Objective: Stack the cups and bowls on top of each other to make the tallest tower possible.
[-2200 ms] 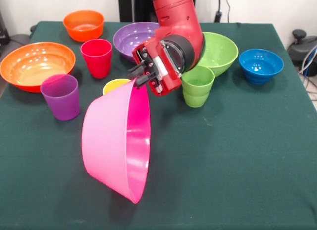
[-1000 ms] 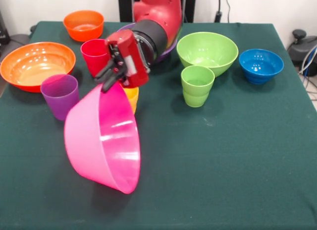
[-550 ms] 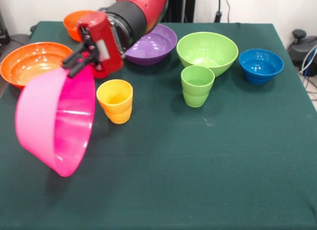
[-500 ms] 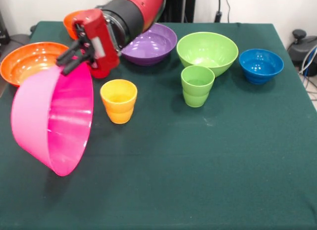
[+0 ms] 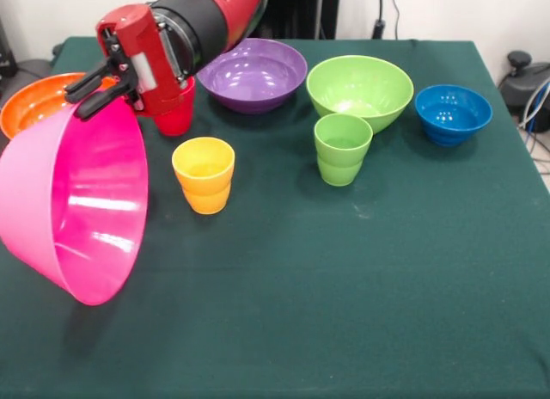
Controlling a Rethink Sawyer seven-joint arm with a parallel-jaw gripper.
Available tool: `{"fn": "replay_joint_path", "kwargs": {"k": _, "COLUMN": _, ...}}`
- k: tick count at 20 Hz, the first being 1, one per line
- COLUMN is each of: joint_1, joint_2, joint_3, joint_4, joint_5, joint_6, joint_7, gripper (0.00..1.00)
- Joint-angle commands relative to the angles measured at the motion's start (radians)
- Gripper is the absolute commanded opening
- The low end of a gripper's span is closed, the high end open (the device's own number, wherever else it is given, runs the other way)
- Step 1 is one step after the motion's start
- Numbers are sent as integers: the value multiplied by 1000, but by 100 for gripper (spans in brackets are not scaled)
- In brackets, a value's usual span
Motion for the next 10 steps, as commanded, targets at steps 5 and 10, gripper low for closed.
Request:
{"fn": "replay_joint_path", "kwargs": {"k": 5, "joint_1": -64, "joint_2": 39, "joint_3": 74, "joint_4": -216, "joint_5": 104, "joint_6": -22, "joint_7": -57, "gripper": 0}}
{"fn": "replay_joint_path", "kwargs": {"k": 10, "joint_1": -80, "joint_2": 27, "joint_3": 61, "joint_4": -254, "joint_5": 82, "joint_6": 2, "joint_7": -52, "gripper": 0}}
